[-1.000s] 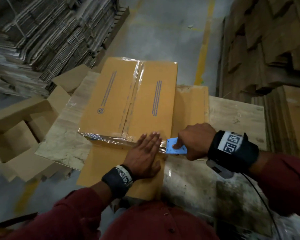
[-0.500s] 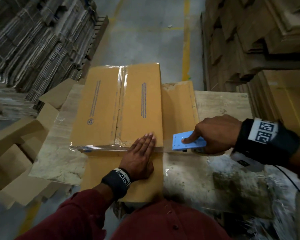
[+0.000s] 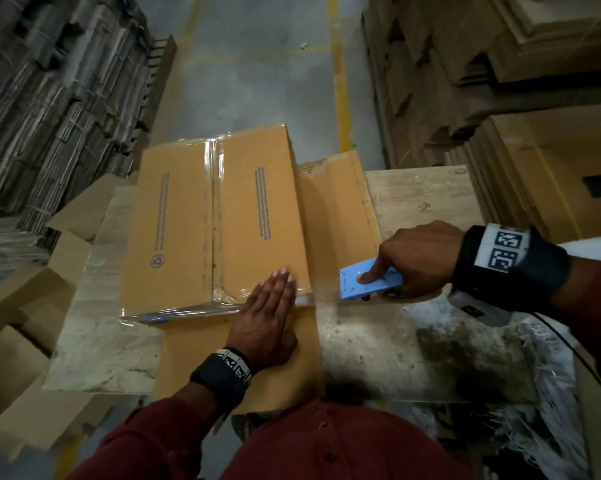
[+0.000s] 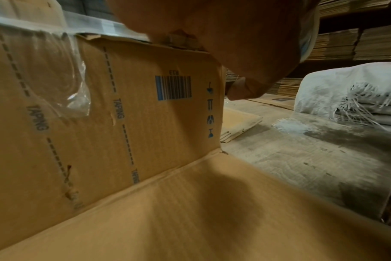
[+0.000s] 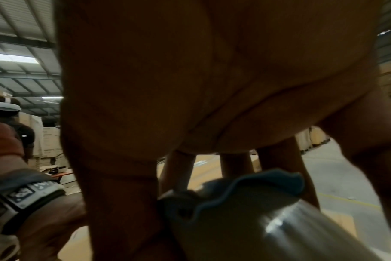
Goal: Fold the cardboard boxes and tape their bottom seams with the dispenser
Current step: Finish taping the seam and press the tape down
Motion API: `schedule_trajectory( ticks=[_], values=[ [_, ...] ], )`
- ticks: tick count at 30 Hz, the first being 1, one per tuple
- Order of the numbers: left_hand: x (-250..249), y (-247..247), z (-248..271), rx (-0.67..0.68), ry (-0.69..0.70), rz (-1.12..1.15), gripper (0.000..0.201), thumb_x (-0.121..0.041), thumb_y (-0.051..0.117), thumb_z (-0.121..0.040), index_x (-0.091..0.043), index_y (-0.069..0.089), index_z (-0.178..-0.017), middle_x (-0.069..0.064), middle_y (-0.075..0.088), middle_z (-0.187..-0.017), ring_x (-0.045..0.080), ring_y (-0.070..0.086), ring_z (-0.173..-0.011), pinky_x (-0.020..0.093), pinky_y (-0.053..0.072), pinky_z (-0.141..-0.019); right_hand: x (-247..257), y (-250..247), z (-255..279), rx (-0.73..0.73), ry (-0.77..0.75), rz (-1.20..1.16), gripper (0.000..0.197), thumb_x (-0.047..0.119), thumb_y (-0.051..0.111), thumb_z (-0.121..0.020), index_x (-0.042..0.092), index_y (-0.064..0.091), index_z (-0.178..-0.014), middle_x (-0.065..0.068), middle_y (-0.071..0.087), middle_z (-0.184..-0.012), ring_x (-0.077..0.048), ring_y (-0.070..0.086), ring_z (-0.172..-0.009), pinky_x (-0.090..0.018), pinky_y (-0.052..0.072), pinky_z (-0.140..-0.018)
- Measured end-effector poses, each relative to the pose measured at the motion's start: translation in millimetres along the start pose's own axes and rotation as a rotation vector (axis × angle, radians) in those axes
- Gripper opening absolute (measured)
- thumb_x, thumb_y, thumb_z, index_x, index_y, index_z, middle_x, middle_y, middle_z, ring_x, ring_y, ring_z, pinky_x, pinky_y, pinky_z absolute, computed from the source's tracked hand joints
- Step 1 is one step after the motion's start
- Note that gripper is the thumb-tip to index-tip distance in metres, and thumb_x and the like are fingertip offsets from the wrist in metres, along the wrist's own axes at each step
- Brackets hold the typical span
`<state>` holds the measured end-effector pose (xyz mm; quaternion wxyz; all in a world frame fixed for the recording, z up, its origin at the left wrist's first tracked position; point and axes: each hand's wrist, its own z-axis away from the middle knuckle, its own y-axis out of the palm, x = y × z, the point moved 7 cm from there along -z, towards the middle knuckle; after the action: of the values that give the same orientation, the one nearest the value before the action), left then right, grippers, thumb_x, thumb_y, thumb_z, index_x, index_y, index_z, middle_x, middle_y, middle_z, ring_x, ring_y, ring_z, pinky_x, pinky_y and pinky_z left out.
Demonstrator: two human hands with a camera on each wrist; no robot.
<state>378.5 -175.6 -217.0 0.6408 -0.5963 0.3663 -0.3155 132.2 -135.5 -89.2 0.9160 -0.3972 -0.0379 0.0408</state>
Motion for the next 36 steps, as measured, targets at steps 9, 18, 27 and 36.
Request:
schedule_trajectory(
  ticks=[9,18,27,36],
  values=[
    [0,-2,-1,0.068,-0.008,-0.034,0.100,-0.054,0.056,-0.086,-0.003,0.017,-0.163,0.017,0.010,-0.172,0.030,0.007,-0.160,0.042,0.011,-0.129,5,31,-56,0.042,-0.041,-0.087,0.056,0.039,0.071,-0.085,0.058,0.055,-0.135,0.011,0.063,-0.127,-0.020,0.062,-0.101,-0.032,0.055,-0.076],
    [-3,-17,-9,0.142,0.007,-0.042,0.094,-0.053,0.053,-0.087,0.000,0.028,-0.160,0.020,0.022,-0.168,0.033,0.022,-0.157,0.047,0.030,-0.124,19,36,-80,0.015,-0.088,-0.169,0.060,0.024,0.074,-0.082,0.053,0.060,-0.133,0.012,0.063,-0.126,-0.018,0.063,-0.104,-0.029,0.054,-0.075],
    [-5,-55,-49,0.202,0.225,-0.115,0.075,-0.053,0.064,-0.078,-0.019,0.058,-0.145,0.022,0.053,-0.140,0.043,0.053,-0.123,0.052,0.046,-0.099,12,42,-88,0.033,-0.103,-0.144,0.058,0.017,0.074,-0.084,0.044,0.063,-0.135,0.009,0.063,-0.129,-0.013,0.054,-0.082,-0.020,0.032,-0.047],
    [-7,-44,-77,0.338,0.319,-0.251,0.076,-0.074,0.061,-0.072,-0.031,0.063,-0.134,0.025,0.045,-0.142,0.048,0.041,-0.133,0.053,0.039,-0.095,2,72,-109,0.045,0.030,-0.180,0.029,0.050,0.082,-0.070,0.034,0.079,-0.094,0.004,0.074,-0.088,-0.020,0.065,-0.065,-0.027,0.051,-0.055]
  ],
)
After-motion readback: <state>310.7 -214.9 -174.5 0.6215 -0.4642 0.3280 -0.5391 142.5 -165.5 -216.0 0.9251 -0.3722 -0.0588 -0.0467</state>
